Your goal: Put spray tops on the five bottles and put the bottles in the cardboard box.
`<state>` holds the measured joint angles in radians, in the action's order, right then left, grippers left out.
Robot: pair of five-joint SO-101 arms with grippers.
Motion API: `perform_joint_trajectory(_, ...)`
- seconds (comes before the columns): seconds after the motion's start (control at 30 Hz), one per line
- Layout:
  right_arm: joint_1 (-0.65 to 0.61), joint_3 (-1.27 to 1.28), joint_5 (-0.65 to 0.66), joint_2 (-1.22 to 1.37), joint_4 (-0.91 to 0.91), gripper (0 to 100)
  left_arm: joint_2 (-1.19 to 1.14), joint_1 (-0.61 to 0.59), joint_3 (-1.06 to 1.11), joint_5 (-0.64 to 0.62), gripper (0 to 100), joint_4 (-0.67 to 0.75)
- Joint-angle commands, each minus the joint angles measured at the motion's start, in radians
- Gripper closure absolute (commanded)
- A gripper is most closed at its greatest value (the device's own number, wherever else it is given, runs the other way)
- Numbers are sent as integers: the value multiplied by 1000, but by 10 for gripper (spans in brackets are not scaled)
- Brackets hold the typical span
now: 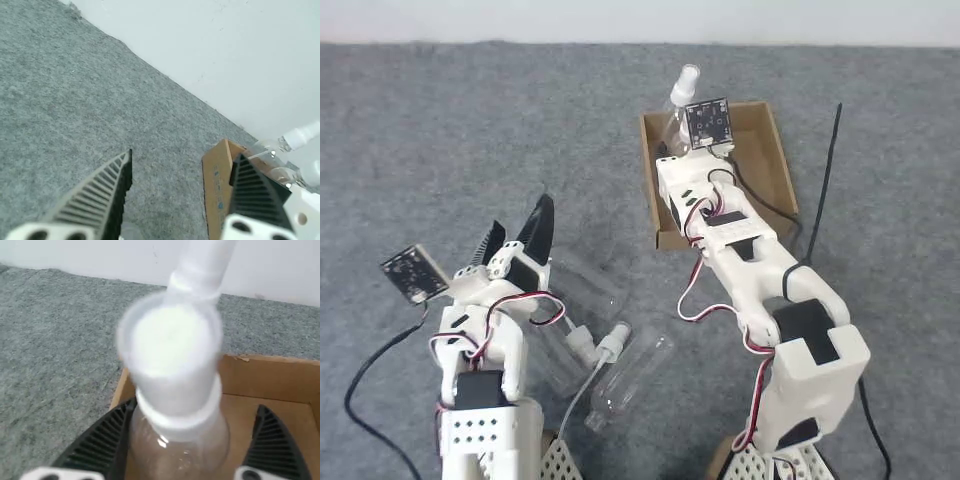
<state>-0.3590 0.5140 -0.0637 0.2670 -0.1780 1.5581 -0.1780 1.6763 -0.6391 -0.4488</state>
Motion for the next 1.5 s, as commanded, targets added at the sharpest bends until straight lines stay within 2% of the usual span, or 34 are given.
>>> perform_joint_trajectory(0.0,-8,-5,14,-19,-4,705,14,-2,-13,15,701,32)
perform_joint_trajectory(0.33,-10,78,8,-156,71,704,14,-3,-13,15,701,32)
perform_joint_trajectory(1.27,-10,301,14,-389,79,706,14,-3,-13,15,701,32)
perform_joint_trajectory(1.47,-10,299,14,-444,206,706,14,-3,-13,15,701,32)
